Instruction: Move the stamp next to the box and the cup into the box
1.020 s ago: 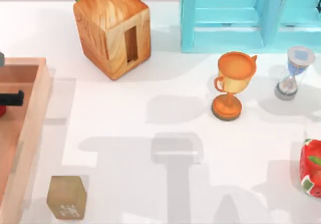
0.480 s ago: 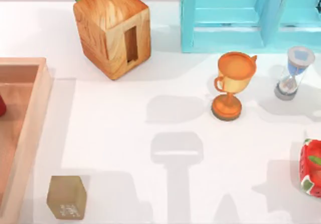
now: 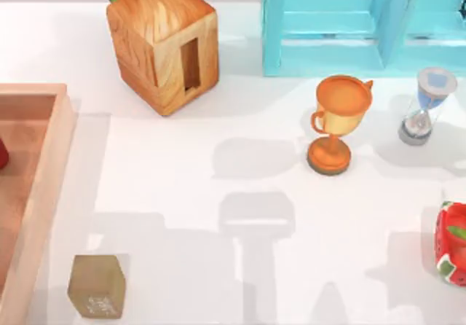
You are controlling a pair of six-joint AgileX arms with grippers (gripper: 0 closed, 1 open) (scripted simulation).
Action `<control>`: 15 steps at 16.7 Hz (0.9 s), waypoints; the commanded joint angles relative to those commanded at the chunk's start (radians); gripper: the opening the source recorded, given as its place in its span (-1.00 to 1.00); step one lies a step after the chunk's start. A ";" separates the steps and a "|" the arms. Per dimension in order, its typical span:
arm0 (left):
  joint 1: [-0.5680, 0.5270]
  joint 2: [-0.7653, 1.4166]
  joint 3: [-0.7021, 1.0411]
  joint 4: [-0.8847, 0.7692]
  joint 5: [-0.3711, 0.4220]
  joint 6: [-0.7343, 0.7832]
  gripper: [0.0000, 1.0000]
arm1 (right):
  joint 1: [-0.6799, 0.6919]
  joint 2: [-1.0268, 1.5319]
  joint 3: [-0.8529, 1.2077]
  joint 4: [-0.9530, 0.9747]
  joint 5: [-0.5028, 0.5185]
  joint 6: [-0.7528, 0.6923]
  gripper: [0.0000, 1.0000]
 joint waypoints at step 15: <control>0.081 0.062 -0.258 0.066 0.069 0.022 -0.85 | 0.000 0.000 0.000 0.000 0.000 0.000 1.00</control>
